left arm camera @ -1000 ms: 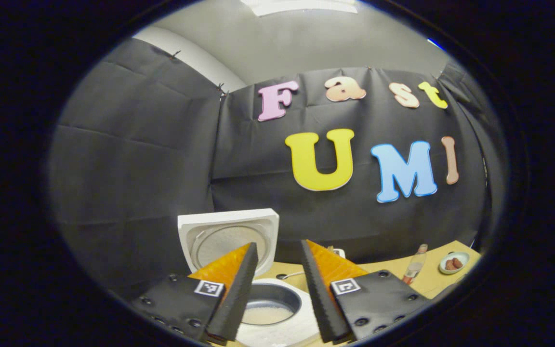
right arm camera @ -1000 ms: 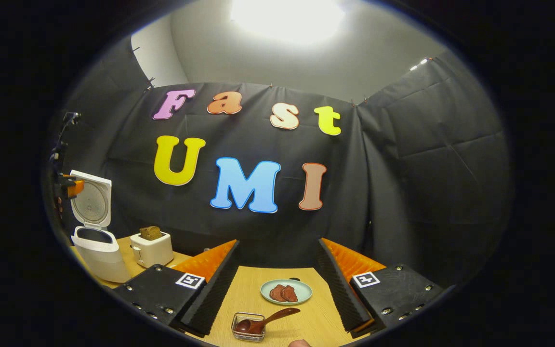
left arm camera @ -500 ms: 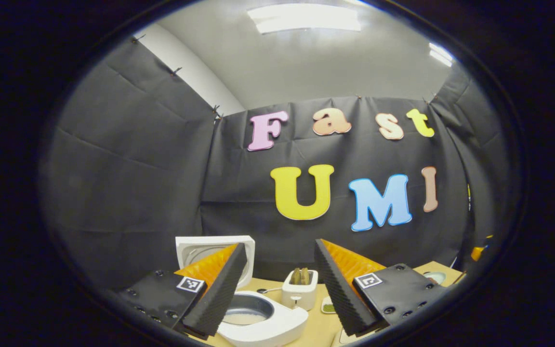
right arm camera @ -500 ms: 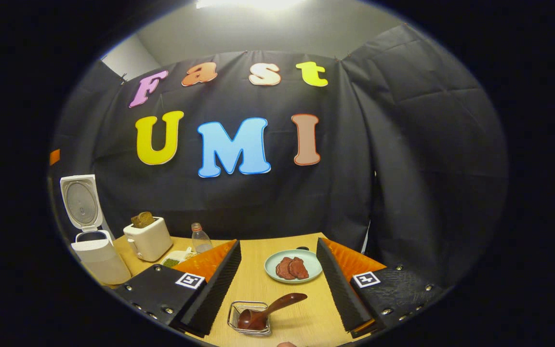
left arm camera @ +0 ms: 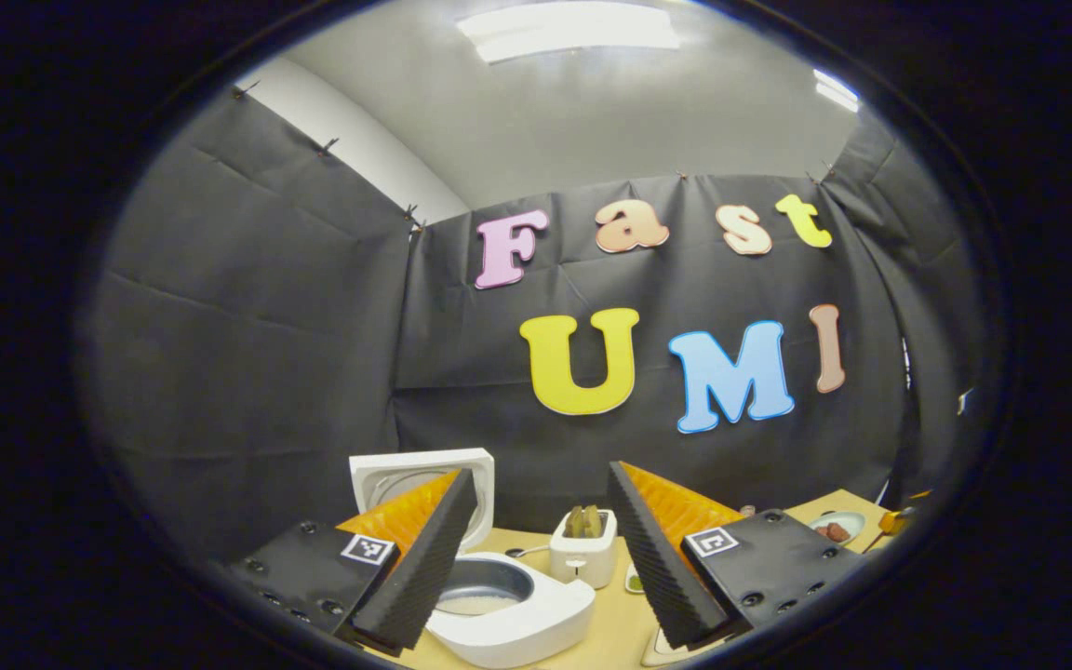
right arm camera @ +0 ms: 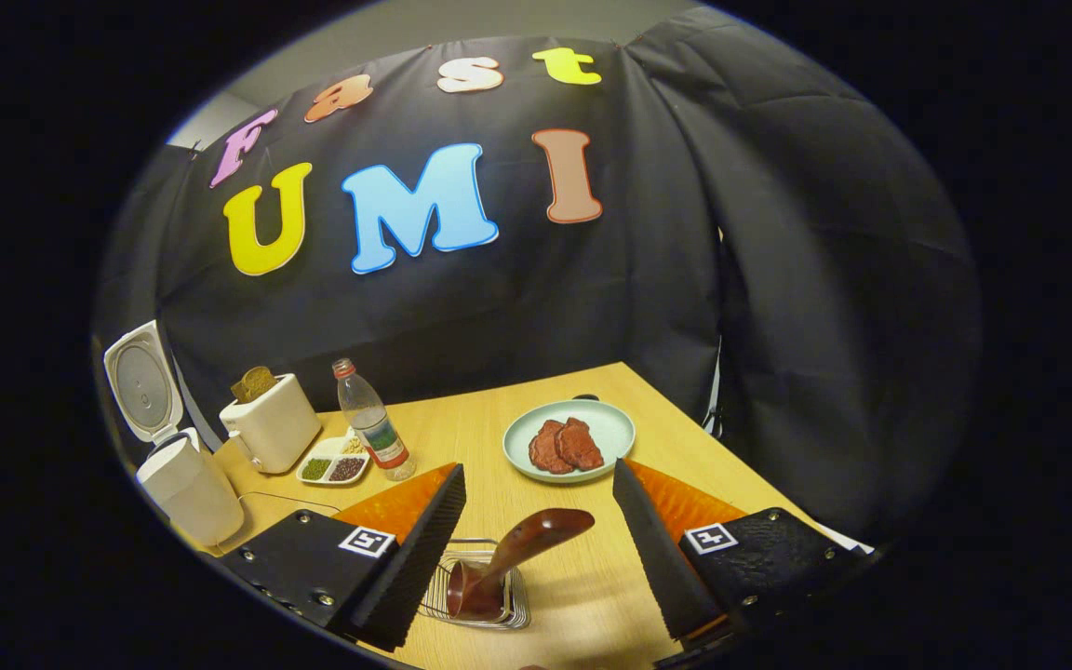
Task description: Close the left gripper, press the button to open the rice cooker; take a wooden spoon from the chopstick holder with the right hand, scoop a spoonful of rice and pour it into the rice cooker, then put the wooden spoon back into the chopstick holder.
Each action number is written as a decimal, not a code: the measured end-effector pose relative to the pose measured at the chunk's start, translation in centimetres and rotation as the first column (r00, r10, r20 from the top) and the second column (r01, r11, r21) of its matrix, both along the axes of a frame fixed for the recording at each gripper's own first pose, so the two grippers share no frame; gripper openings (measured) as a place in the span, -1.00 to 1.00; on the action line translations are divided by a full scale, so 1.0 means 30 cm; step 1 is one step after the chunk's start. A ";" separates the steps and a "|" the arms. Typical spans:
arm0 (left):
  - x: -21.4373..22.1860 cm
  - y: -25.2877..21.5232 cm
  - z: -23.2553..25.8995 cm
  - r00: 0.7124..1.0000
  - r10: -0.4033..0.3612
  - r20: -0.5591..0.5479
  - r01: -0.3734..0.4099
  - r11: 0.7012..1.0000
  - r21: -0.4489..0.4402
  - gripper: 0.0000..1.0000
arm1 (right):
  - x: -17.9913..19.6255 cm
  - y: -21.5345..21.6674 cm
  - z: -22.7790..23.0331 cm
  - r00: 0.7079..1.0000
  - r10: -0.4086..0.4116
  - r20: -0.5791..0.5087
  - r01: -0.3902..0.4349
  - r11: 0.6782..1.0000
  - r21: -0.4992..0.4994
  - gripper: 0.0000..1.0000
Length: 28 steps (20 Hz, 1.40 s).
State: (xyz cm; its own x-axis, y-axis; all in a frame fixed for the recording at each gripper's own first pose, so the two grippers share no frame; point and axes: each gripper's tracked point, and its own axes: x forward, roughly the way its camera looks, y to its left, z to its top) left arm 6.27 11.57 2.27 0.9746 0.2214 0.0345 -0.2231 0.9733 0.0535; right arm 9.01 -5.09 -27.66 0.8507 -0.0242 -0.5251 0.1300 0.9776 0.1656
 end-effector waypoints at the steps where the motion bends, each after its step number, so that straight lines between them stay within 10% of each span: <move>1: -0.002 0.002 -0.004 1.000 0.006 -0.008 -0.006 1.000 0.002 0.95 | -0.003 0.009 -0.027 1.000 0.001 -0.024 -0.001 1.000 0.021 0.94; 7: -0.024 0.025 -0.035 0.999 0.037 -0.039 -0.037 0.999 0.008 0.96 | -0.035 0.079 -0.153 0.990 0.032 -0.134 -0.017 0.994 0.111 0.68; 11: -0.038 0.052 -0.056 0.997 0.054 -0.060 -0.053 0.998 0.015 0.95 | -0.044 0.131 -0.180 0.984 0.073 -0.165 -0.046 0.986 0.159 0.15; 13: -0.043 0.075 -0.065 0.996 0.065 -0.067 -0.064 0.998 0.017 0.95 | -0.039 0.136 -0.166 0.983 0.057 -0.176 -0.028 0.986 0.163 -0.54; 16: -0.049 0.101 -0.079 0.995 0.069 -0.070 -0.069 0.998 0.004 0.90 | -0.028 0.185 -0.136 0.982 0.102 -0.156 -0.076 0.983 0.169 -0.79; 28: -0.093 0.201 -0.134 0.997 0.050 -0.064 -0.052 0.998 -0.044 0.95 | 0.043 0.271 0.205 0.994 0.107 -0.003 -0.107 0.993 0.052 -0.80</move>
State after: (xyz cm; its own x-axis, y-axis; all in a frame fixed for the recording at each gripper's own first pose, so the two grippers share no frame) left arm 3.48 17.61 -1.75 0.9619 0.2709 -0.0379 -0.2701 0.9625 0.0245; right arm 10.31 3.05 -21.53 0.8440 0.0944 -0.5279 0.0260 0.9760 0.2161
